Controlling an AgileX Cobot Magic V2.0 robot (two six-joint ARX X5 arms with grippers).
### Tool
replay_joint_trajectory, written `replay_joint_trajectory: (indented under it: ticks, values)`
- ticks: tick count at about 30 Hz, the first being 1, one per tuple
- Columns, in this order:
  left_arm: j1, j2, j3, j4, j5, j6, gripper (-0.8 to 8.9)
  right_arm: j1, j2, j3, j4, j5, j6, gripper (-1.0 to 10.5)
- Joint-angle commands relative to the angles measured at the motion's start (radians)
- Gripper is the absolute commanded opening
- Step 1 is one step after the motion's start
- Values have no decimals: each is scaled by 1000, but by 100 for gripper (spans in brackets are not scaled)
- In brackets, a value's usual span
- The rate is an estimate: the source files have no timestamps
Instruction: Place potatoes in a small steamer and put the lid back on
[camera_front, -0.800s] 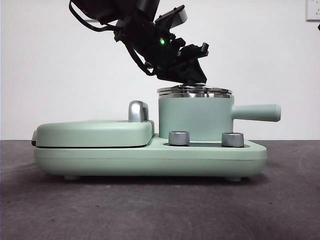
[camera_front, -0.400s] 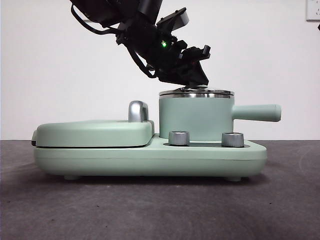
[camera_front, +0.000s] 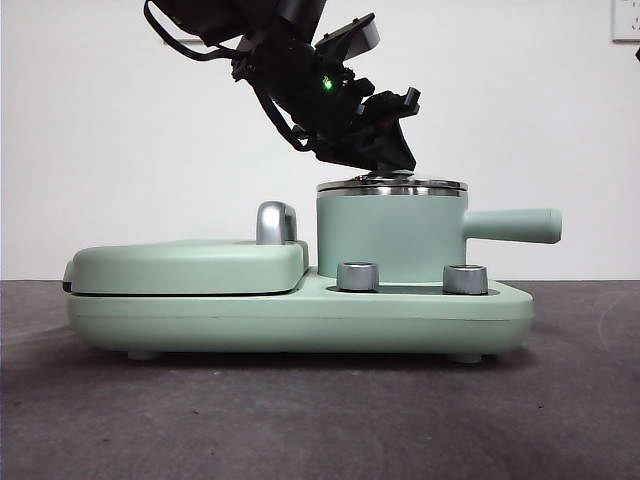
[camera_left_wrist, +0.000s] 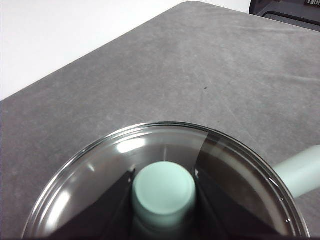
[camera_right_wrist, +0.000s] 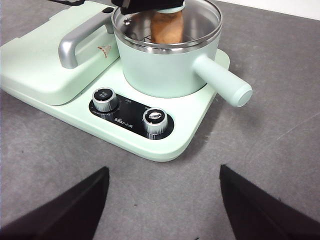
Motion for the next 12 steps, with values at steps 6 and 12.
replay_joint_trajectory:
  ticks: [6, 12]
  values:
    - [-2, -34, 2, -72, -2, -43, 279, 6, 1, 7, 13, 1, 10, 349]
    - [6, -142, 2, -229, -2, -96, 283, 6, 1, 7, 13, 1, 10, 349]
